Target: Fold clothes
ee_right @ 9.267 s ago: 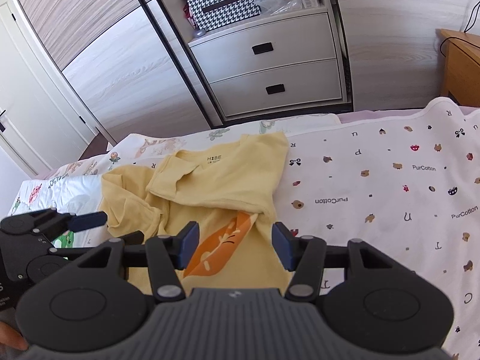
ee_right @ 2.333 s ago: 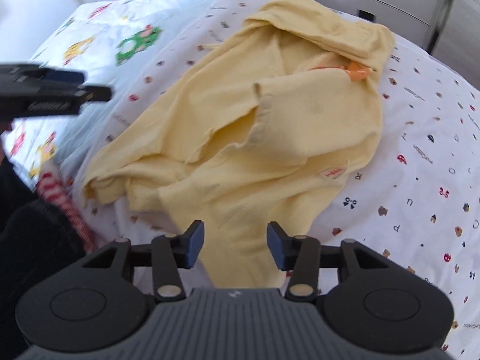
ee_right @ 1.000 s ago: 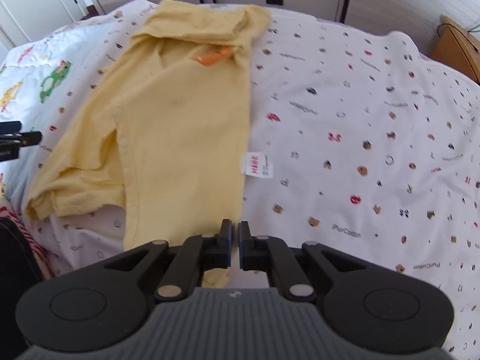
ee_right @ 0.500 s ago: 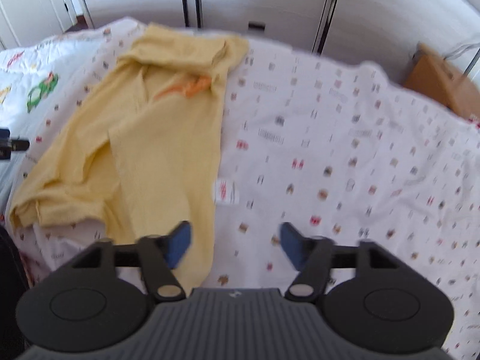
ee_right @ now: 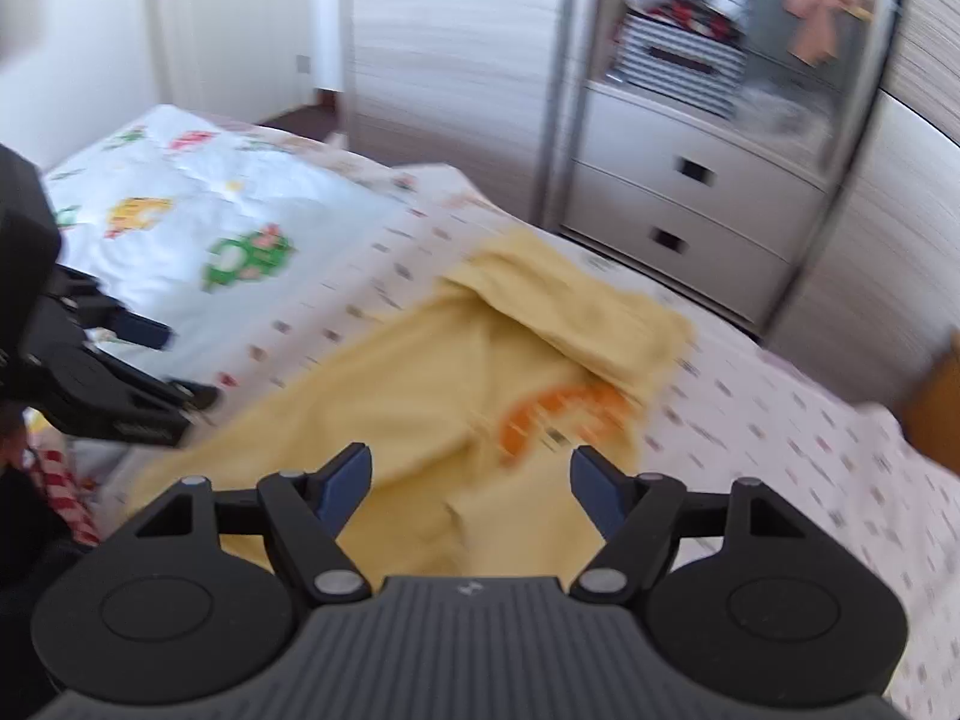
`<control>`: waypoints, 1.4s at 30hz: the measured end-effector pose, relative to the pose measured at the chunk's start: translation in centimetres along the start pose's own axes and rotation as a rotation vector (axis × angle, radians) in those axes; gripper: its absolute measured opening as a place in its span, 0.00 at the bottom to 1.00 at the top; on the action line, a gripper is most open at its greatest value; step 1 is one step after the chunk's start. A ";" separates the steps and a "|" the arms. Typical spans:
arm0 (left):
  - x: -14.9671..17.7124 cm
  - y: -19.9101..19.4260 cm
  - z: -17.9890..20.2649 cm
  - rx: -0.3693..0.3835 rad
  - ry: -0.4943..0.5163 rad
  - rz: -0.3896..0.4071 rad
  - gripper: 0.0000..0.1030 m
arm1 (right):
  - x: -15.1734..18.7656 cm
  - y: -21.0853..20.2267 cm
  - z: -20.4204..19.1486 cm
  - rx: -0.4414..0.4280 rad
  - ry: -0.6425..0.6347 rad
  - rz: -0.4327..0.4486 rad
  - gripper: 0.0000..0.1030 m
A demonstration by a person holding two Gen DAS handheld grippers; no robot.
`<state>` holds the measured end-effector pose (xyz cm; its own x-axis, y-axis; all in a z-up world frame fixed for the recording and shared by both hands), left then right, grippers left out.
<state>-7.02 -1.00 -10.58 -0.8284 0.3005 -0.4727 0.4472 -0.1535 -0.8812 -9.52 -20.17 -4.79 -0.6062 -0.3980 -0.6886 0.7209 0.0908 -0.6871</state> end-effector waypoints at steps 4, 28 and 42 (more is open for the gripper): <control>0.1 0.1 -0.4 0.017 -0.020 -0.001 0.55 | -1.5 5.1 -0.9 -0.027 -0.014 -0.059 0.74; -1.4 1.1 0.7 0.076 -0.024 0.004 0.55 | 2.2 13.9 1.2 0.019 0.377 -0.287 0.24; -1.3 1.2 0.5 0.072 -0.026 -0.007 0.55 | -1.9 14.2 0.1 -0.127 0.525 -0.260 0.23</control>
<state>-5.54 -2.09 -11.05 -0.8400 0.2778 -0.4662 0.4172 -0.2189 -0.8821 1.93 -18.23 -13.18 -0.8657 0.0797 -0.4943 0.5003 0.1719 -0.8486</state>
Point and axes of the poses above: each gripper's, at about its wrist camera, not at the fingertips, and y roughly the way its jaws point, z to its right, x to its underside, the point moved 7 cm from there along y, roughly the way its jaws point, and after that the axes turned 15 degrees about x, right-handed, at the moved point
